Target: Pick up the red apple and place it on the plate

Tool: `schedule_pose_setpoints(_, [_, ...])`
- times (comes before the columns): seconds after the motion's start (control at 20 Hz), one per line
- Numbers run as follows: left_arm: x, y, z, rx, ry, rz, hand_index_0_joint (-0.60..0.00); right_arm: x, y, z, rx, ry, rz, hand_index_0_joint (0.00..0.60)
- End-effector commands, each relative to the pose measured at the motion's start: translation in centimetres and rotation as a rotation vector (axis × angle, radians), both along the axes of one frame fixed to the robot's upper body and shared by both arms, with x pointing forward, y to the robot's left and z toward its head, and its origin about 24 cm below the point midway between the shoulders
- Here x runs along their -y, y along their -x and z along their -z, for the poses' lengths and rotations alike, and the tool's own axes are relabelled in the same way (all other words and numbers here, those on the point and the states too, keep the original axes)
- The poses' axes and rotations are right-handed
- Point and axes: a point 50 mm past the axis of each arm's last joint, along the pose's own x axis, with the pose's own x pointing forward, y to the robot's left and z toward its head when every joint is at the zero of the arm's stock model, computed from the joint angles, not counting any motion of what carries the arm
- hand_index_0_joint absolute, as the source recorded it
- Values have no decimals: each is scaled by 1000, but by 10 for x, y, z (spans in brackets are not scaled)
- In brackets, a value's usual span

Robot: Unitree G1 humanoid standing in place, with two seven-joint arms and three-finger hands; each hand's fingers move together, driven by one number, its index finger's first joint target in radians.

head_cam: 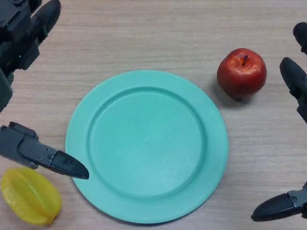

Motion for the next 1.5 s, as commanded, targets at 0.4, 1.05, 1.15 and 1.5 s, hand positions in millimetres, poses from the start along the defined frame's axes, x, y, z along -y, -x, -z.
schedule_pose_setpoints(0.4, [-18,7,-35,242,-56,-69,0,3,6,-27,188,-2,0,0])
schedule_pose_setpoints(1.05, [1,3,-13,195,-24,-42,0,5,-84,-41,315,147,174,0])
schedule_pose_setpoints(1.15, [2,4,-12,192,-20,-42,0,4,-106,-38,324,188,224,0])
schedule_pose_setpoints(1.5, [-12,7,-10,217,7,-83,0,-17,-162,-16,293,325,291,0])
